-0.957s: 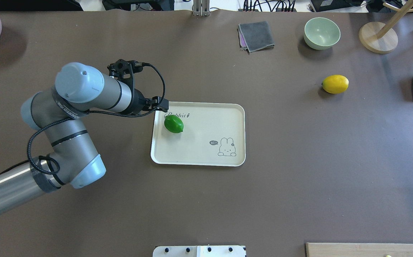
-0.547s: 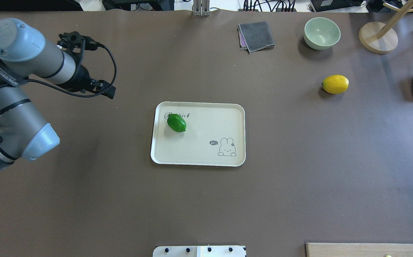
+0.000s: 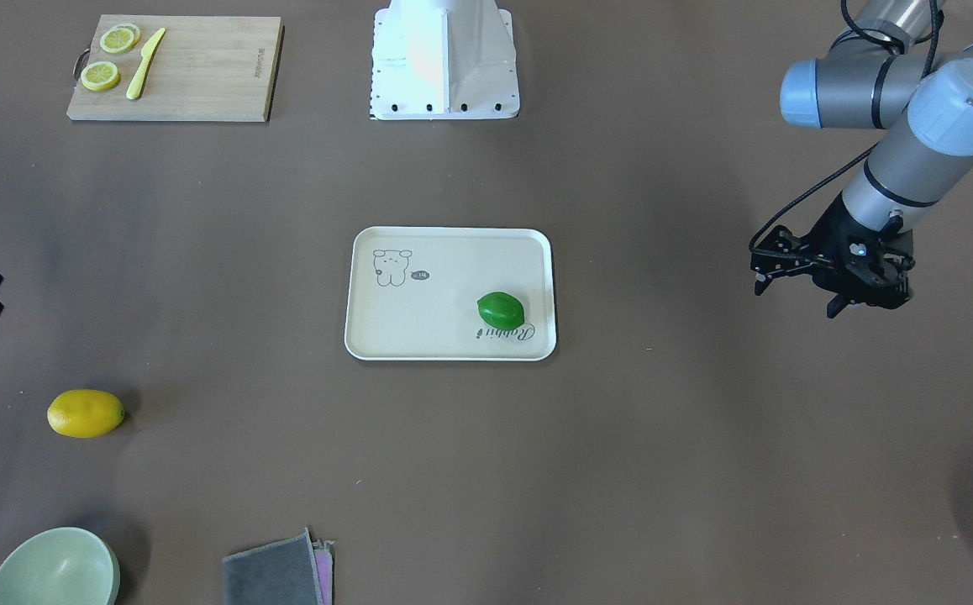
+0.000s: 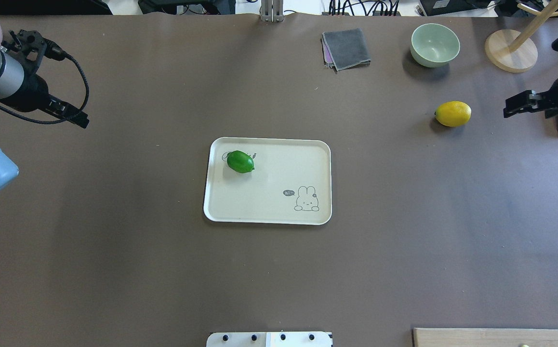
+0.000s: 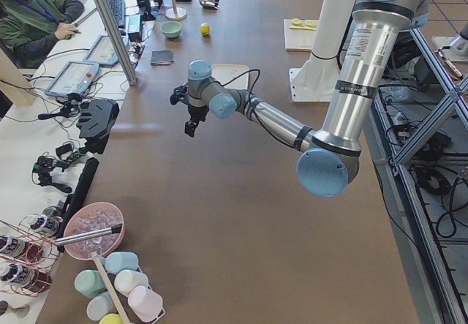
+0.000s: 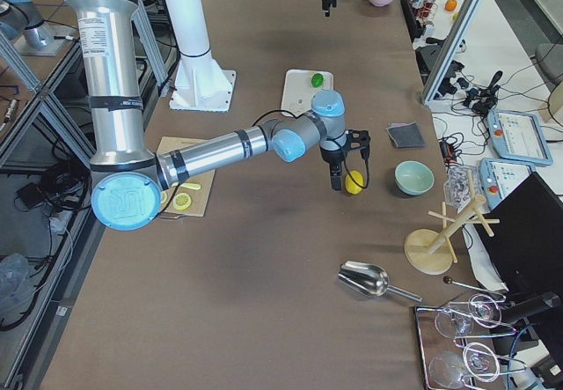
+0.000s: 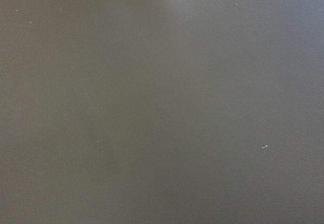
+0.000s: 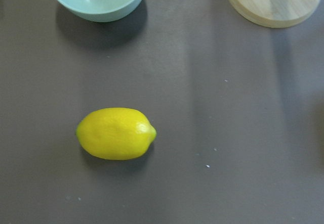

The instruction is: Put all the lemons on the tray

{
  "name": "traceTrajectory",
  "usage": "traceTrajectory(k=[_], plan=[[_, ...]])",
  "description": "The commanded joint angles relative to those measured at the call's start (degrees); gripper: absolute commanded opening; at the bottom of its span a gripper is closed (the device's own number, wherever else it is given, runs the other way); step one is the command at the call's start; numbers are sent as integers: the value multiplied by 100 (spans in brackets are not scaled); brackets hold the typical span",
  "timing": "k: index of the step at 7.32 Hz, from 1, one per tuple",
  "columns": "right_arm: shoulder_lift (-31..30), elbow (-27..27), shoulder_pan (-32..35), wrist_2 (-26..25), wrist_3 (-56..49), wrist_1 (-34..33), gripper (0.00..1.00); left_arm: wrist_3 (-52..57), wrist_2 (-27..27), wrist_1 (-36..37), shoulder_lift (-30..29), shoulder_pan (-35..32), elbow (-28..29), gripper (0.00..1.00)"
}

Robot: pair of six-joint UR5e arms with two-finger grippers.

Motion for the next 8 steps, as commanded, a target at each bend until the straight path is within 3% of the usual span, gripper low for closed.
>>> traceTrajectory(k=[1,3,6,8], plan=[[719,-559,-436,-294,153,6,100,-12,4,-1,17,-10,2,98],[1072,-1051,-550,-801,-719,-2,100,-30,4,-9,8,-2,11,98],[1144,-1264,-524,-866,-2909,-2,100,-39,4,-9,17,-2,28,98],[1197,-1003,-446,-805,-2523,15,98,-48,4,-9,43,-2,29,98]])
